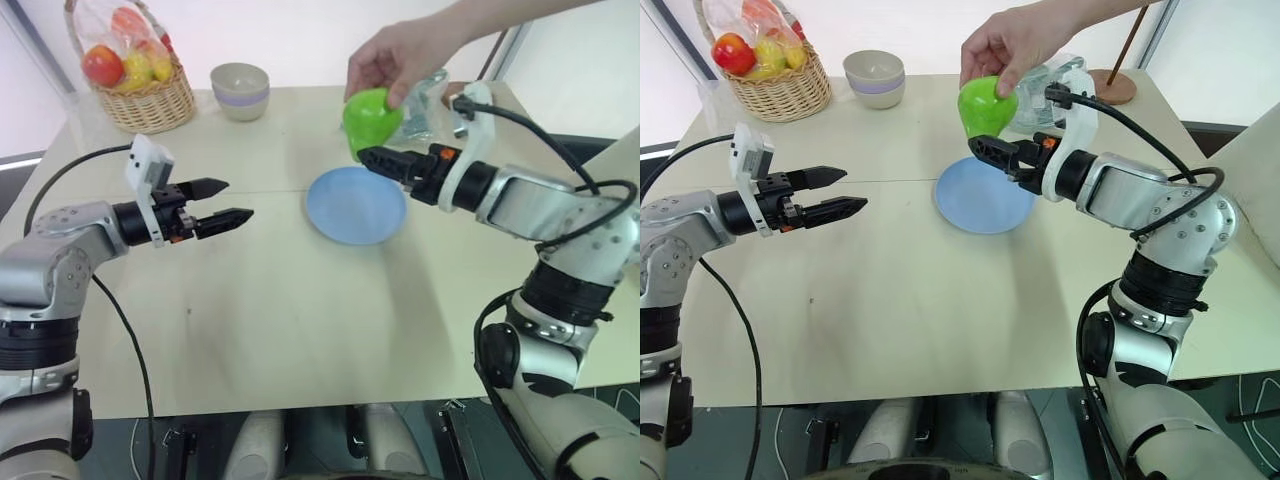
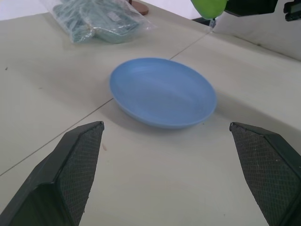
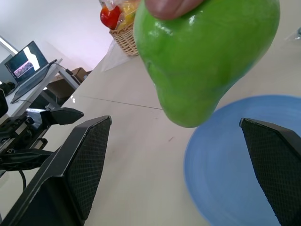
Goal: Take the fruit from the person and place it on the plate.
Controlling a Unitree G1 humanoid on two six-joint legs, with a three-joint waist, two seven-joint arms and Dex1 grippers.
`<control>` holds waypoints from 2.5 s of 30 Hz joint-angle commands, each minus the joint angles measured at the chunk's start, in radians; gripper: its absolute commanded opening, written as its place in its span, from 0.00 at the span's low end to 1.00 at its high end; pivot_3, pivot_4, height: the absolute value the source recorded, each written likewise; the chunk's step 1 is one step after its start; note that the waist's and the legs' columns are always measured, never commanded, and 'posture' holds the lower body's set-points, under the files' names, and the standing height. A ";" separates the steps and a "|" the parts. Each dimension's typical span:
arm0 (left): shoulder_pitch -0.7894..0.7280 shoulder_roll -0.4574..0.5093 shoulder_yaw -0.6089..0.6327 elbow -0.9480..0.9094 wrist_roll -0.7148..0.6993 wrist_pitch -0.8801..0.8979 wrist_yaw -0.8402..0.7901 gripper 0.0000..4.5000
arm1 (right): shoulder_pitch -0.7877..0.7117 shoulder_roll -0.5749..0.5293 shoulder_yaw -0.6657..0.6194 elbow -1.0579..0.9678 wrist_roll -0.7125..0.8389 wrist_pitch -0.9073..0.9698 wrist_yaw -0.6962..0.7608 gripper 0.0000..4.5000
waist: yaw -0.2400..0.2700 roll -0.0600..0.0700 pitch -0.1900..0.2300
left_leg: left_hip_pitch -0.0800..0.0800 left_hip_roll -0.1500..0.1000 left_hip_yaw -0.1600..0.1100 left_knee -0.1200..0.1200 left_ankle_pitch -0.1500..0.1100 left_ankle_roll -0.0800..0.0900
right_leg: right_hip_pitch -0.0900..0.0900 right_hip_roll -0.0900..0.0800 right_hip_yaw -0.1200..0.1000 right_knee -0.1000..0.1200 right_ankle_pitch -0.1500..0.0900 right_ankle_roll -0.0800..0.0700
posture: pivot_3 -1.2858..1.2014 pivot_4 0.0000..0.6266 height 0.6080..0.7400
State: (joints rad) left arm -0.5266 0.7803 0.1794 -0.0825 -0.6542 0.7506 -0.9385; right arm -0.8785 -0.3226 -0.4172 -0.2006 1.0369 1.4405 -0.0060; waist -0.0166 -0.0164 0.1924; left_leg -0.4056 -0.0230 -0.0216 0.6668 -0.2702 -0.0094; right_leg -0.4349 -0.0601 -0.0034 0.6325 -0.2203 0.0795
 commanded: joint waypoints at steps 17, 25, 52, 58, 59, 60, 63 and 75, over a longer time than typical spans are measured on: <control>-0.009 0.022 0.038 -0.049 -0.018 0.002 0.015 1.00 | -0.084 0.006 0.140 0.157 -0.149 -0.251 0.158 1.00 | 0.000 0.000 0.000 | 0.000 0.000 0.000 0.000 0.000 0.000 | 0.000 0.000 0.000 0.000 0.000 0.000 | 0.52 0.24 1.00; -0.004 0.019 0.039 -0.053 -0.022 0.000 0.024 1.00 | -0.102 0.024 0.164 0.181 -0.179 -0.289 0.176 1.00 | 0.000 0.000 0.000 | 0.000 0.000 0.000 0.000 0.000 0.000 | -0.001 0.000 0.000 0.000 0.000 0.000 | 0.52 0.24 1.00; -0.012 0.026 0.020 -0.039 -0.010 -0.013 0.004 1.00 | -0.046 -0.104 0.262 0.046 -0.237 -0.300 0.297 0.34 | 0.003 0.000 0.000 | -0.001 0.000 0.000 -0.001 0.000 0.000 | -0.002 0.000 0.000 0.000 0.000 0.000 | 0.52 0.24 1.00; -0.020 0.037 -0.030 -0.022 0.035 -0.046 -0.039 1.00 | 0.051 -0.163 0.396 0.009 -0.318 -0.362 0.406 0.34 | -0.002 0.000 0.000 | -0.001 0.000 0.000 -0.001 0.000 0.000 | -0.001 0.000 0.000 -0.001 0.000 0.000 | 0.52 0.24 1.00; -0.024 0.035 -0.038 -0.018 0.041 -0.052 -0.046 1.00 | 0.063 -0.161 0.418 0.021 -0.342 -0.383 0.417 0.34 | -0.002 0.000 0.000 | -0.001 0.000 0.000 -0.001 0.000 0.000 | -0.001 0.000 0.000 -0.001 0.000 0.000 | 0.52 0.24 1.00; -0.030 0.034 -0.050 -0.013 0.051 -0.059 -0.053 1.00 | 0.075 -0.156 0.446 0.044 -0.373 -0.413 0.431 0.34 | -0.002 0.000 0.000 | -0.001 0.000 0.000 -0.001 0.000 0.000 | -0.002 0.000 0.000 0.000 0.000 0.000 | 0.52 0.24 1.00; -0.043 0.031 -0.070 0.004 0.069 -0.073 -0.065 1.00 | 0.089 -0.142 0.489 0.100 -0.432 -0.476 0.463 0.34 | -0.001 0.000 0.000 | -0.001 0.000 0.000 -0.001 0.000 0.000 | -0.002 0.001 0.000 0.000 0.000 0.000 | 0.52 0.24 1.00; -0.063 0.034 -0.193 0.138 0.228 -0.212 -0.146 1.00 | -0.047 0.007 0.546 0.718 -0.694 -0.847 0.570 0.34 | -0.003 0.000 0.000 | -0.002 0.000 0.001 -0.001 0.000 0.000 | -0.003 0.001 0.000 0.000 0.000 0.000 | 0.52 0.24 1.00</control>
State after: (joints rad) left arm -0.5740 0.8017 -0.0232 0.0604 -0.4410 0.5710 -1.0708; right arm -0.8783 -0.3303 0.1530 0.4736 0.3654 0.6543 0.5527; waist -0.0192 -0.0160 0.1926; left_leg -0.4074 -0.0228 -0.0210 0.6658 -0.2702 -0.0095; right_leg -0.4381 -0.0588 -0.0034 0.6322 -0.2204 0.0795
